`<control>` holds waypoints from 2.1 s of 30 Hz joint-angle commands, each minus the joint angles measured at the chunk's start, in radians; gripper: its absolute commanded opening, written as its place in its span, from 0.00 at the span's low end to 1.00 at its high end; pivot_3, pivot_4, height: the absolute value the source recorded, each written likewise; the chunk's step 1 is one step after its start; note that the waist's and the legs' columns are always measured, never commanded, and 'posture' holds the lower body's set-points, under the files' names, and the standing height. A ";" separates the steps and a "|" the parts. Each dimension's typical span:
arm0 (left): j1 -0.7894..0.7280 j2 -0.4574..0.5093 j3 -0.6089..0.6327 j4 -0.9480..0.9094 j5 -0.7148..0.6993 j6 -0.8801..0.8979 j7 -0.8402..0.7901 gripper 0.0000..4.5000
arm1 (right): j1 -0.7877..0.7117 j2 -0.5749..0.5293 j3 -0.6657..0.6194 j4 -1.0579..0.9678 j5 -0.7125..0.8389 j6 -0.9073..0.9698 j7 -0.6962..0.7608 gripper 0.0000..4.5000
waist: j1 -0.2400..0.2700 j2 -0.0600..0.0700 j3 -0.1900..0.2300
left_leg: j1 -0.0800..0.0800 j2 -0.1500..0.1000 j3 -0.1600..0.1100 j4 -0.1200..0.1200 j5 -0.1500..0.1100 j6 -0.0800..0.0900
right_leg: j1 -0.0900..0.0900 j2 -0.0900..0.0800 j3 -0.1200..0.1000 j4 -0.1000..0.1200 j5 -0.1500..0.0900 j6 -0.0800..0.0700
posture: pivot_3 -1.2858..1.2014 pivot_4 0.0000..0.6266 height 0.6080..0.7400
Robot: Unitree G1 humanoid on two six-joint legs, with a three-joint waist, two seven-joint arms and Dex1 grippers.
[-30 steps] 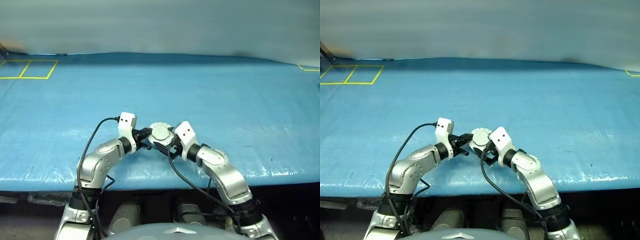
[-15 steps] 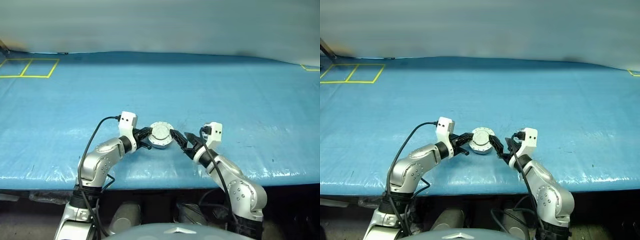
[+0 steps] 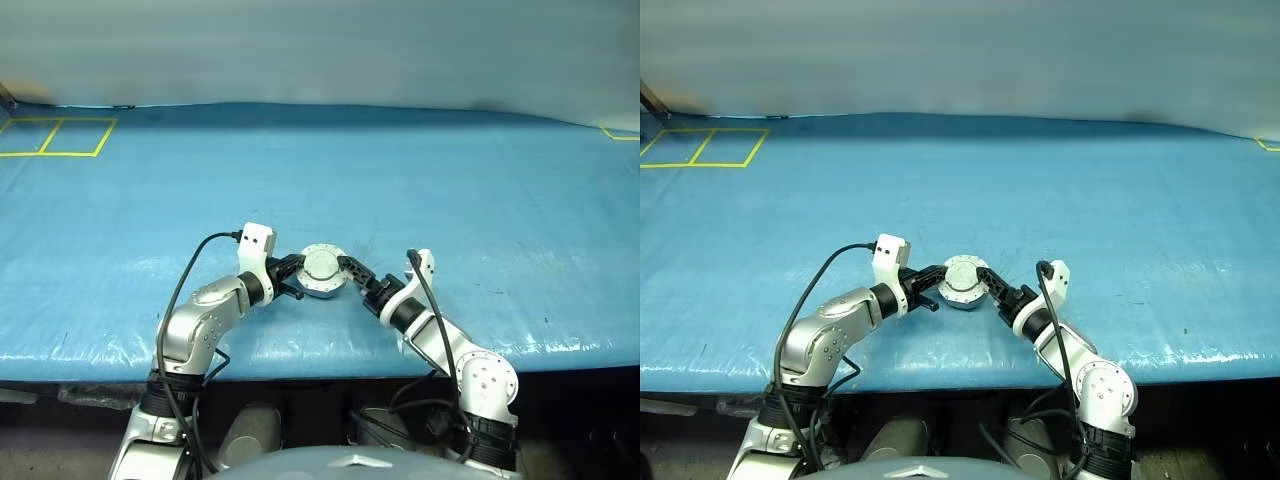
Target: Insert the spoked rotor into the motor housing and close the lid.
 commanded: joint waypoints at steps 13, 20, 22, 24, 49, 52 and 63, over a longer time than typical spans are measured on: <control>0.022 -0.003 -0.037 0.029 0.016 0.022 -0.007 0.00 | 0.042 0.131 0.103 0.118 0.313 -0.109 -0.068 0.99 | -0.006 0.000 0.000 | 0.000 0.000 0.000 0.000 0.000 0.001 | 0.001 0.000 0.000 0.000 0.000 0.000 | 0.52 0.24 1.00; 0.022 -0.002 -0.037 0.028 0.015 0.027 -0.005 0.00 | 0.057 0.100 0.136 0.121 0.357 -0.138 -0.065 0.72 | -0.011 0.000 0.000 | 0.000 0.000 0.000 0.000 0.000 0.002 | 0.000 0.000 0.000 0.000 0.000 0.001 | 0.52 0.24 1.00; 0.022 -0.002 -0.037 0.028 0.015 0.029 -0.006 0.00 | 0.062 0.093 0.142 0.118 0.364 -0.140 -0.067 0.57 | -0.012 0.000 0.000 | 0.000 0.000 0.000 0.000 0.000 0.002 | 0.000 0.000 0.000 0.000 0.000 0.001 | 0.52 0.24 1.00; 0.022 -0.002 -0.037 0.029 0.016 0.030 -0.007 0.00 | 0.067 0.084 0.150 0.114 0.369 -0.140 -0.070 0.43 | -0.014 0.000 0.000 | 0.000 0.000 0.000 0.000 0.000 0.002 | 0.000 0.000 0.000 0.000 0.000 0.001 | 0.52 0.24 1.00; 0.013 -0.008 -0.032 0.049 0.035 0.036 -0.024 0.00 | 0.082 -0.018 0.211 0.124 0.324 -0.044 -0.028 0.33 | -0.026 0.000 0.000 | 0.001 0.001 0.000 0.000 0.000 0.001 | 0.000 0.001 0.000 0.001 0.000 0.000 | 0.52 0.24 1.00; 0.015 -0.006 -0.036 0.045 0.038 0.040 -0.026 0.00 | 0.078 -0.024 0.206 0.140 0.296 -0.049 -0.017 0.26 | -0.026 0.000 0.000 | 0.001 0.001 0.000 0.000 0.000 0.002 | 0.000 0.000 0.000 0.001 0.000 0.000 | 0.52 0.24 1.00; 0.027 -0.006 -0.028 0.036 0.038 0.042 -0.020 0.00 | 0.095 0.061 0.132 0.124 0.263 -0.196 -0.033 0.26 | -0.027 0.000 0.000 | 0.001 0.002 0.000 0.001 0.001 0.001 | 0.001 0.000 0.000 0.001 -0.001 0.004 | 0.52 0.24 1.00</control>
